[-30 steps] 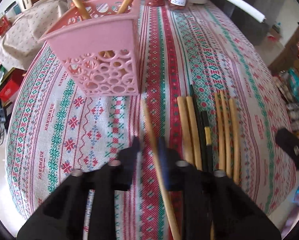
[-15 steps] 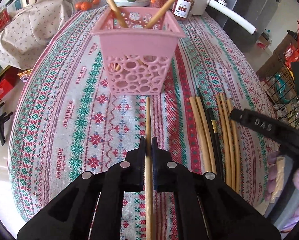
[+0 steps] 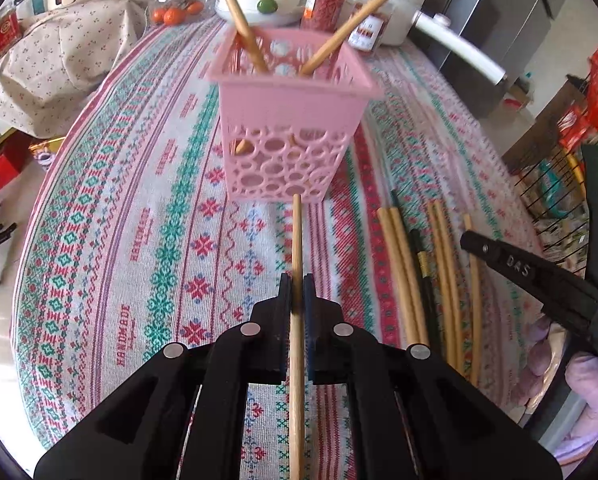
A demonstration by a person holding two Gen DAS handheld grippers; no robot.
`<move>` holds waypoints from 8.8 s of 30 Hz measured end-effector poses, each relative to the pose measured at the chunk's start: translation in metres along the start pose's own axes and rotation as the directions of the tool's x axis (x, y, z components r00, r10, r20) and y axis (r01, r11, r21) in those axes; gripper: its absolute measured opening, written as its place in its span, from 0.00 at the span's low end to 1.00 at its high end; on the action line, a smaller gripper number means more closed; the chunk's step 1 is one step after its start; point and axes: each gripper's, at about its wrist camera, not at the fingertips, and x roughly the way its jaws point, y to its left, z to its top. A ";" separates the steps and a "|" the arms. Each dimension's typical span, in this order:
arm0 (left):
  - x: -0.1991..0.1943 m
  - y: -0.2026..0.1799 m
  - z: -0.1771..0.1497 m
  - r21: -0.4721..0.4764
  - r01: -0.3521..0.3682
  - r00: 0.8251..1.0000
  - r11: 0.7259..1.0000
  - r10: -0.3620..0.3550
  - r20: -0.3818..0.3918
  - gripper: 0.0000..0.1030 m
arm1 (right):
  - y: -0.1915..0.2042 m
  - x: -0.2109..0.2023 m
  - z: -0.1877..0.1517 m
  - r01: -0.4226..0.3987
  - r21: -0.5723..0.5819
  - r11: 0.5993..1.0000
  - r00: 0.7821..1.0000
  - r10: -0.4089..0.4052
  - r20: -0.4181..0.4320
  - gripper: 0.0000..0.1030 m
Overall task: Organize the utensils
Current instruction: 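Close the left gripper on a chopstick while the right gripper grasps another, then lift both chopsticks and carry them above the pink basket, then open the left gripper into the basket while the right gripper releases its chopstick, then move both grippers back down to the remaining chopsticks, then close the left gripper on a bamboo chopstick while the right gripper grasps another, then lift both held chopsticks and carry them above the pink basket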
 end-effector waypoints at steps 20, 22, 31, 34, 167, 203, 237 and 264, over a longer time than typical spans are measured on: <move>-0.120 0.003 -0.010 0.066 0.130 0.922 0.989 -0.145 0.358 0.05 | -0.006 -0.164 -0.027 -0.182 -0.067 0.981 0.903 0.193 0.384 0.07; -0.130 0.004 -0.010 0.066 0.136 0.913 0.989 -0.151 0.380 0.05 | -0.004 -0.173 -0.028 -0.202 -0.081 0.976 0.895 0.217 0.389 0.07; -0.179 0.014 0.012 0.035 0.155 0.861 0.987 -0.153 0.485 0.05 | 0.009 -0.220 -0.016 -0.281 -0.111 0.953 0.850 0.301 0.432 0.07; -0.200 0.012 0.031 0.038 0.144 0.838 0.989 -0.142 0.527 0.05 | 0.017 -0.242 0.003 -0.305 -0.114 0.946 0.817 0.321 0.479 0.07; 0.037 -0.030 0.016 -0.219 -0.185 0.976 0.958 0.154 -0.152 0.93 | -0.099 -0.078 -0.039 0.023 0.168 0.986 0.997 -0.034 0.066 0.93; 0.031 -0.039 0.004 -0.026 -0.076 0.994 0.997 0.074 -0.083 0.06 | -0.064 -0.058 -0.013 0.133 0.031 0.991 0.989 -0.135 0.067 0.93; -0.019 0.040 0.008 -0.096 -0.024 0.999 0.995 0.020 -0.046 0.23 | -0.002 -0.023 -0.003 0.037 -0.026 0.999 0.998 -0.035 0.055 0.05; -0.081 0.043 -0.003 -0.046 0.138 0.962 0.989 -0.123 0.245 0.06 | -0.004 -0.144 -0.022 -0.239 -0.080 0.968 0.933 0.252 0.258 0.06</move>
